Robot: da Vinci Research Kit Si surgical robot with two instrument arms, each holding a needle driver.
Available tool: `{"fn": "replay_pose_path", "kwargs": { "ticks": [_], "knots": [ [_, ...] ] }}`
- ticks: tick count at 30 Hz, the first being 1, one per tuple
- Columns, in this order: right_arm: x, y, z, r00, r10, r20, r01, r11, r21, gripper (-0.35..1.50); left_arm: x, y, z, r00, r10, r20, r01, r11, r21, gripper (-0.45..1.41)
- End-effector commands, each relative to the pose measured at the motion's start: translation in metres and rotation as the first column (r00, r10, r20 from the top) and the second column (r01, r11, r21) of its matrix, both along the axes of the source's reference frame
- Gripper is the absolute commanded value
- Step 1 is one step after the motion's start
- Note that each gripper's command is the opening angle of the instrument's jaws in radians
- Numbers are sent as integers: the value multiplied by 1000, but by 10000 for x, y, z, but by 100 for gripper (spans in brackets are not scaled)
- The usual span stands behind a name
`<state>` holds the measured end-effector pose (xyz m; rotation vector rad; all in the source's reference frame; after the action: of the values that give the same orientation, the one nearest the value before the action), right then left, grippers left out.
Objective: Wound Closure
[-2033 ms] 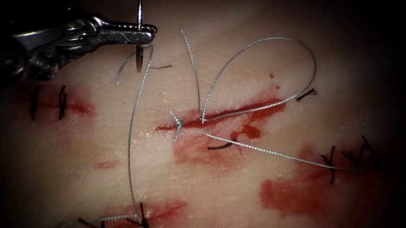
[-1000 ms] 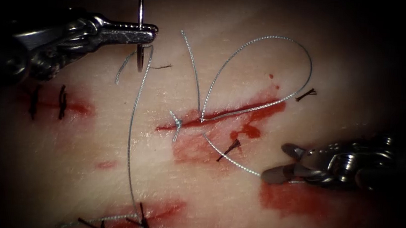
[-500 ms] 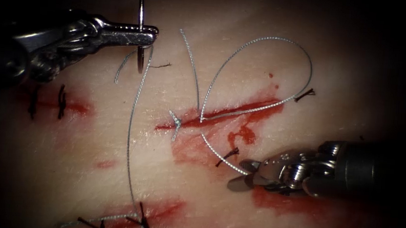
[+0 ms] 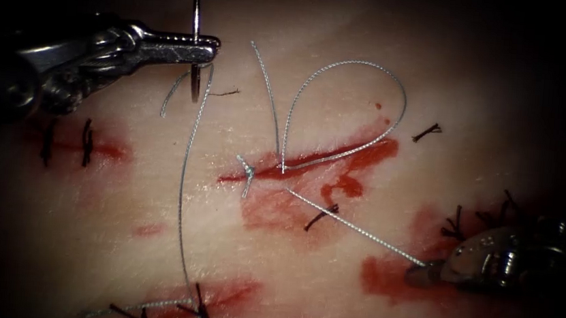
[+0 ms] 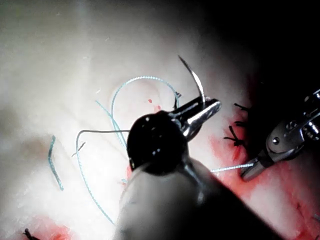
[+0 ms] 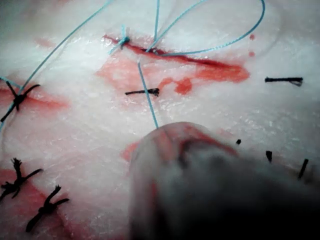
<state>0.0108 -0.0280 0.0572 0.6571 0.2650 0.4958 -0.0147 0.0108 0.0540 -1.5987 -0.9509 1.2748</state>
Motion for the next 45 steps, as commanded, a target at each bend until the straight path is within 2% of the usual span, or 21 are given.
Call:
{"fn": "replay_pose_path", "kwargs": {
  "ticks": [1, 7, 9, 16, 20, 25, 29, 31, 32, 36, 40, 45],
  "knots": [
    [-14, 1, -1, 1000, -2, 18, 2, 1000, 6, -35, -5, -1, 5, 1000, 1, 0, -1, 1000, 0, -45],
    [-56, 16, -16, 996, 38, 80, -43, 997, 63, -35, -5, -1, 6, 1000, -2, -1, 2, 1000, 0, -45],
    [-80, 18, -26, 994, 43, 103, -51, 996, 73, -35, -5, -1, 6, 1000, -2, -1, 2, 1000, 0, -45],
    [-119, 24, -36, 985, 70, 157, -86, 992, 93, -35, -4, -1, 6, 1000, -1, -1, 1, 1000, 0, -45],
    [-149, 38, -47, 977, 119, 175, -134, 988, 77, -35, -4, -1, 6, 1000, -4, -3, 4, 1000, 1, -45],
    [-185, 58, -62, 964, 186, 190, -192, 981, 17, -35, -4, -1, 6, 1000, -3, -3, 3, 1000, 1, -45],
    [-208, 78, -71, 951, 253, 177, -244, 967, -72, -35, -4, -1, 7, 1000, -4, -3, 4, 1000, 0, -45],
    [-225, 93, -73, 936, 291, 198, -267, 954, -140, -35, -4, -1, 9, 1000, -3, -3, 3, 1000, -1, -45],
    [-225, 93, -73, 936, 291, 198, -267, 954, -140, -35, -4, -1, 9, 1000, -3, -3, 3, 1000, -1, -45],
    [-246, 125, -66, 915, 353, 194, -302, 920, -250, -35, -4, -2, 11, 1000, -2, -6, 2, 1000, -3, -45],
    [-277, 156, -54, 871, 431, 234, -334, 871, -361, -35, -5, -2, 11, 1000, -2, -6, 2, 1000, -3, -45],
    [-326, 170, -42, 836, 460, 300, -317, 850, -421, -35, -5, -2, 11, 1000, -3, -6, 3, 1000, -3, -45]
  ]
}}
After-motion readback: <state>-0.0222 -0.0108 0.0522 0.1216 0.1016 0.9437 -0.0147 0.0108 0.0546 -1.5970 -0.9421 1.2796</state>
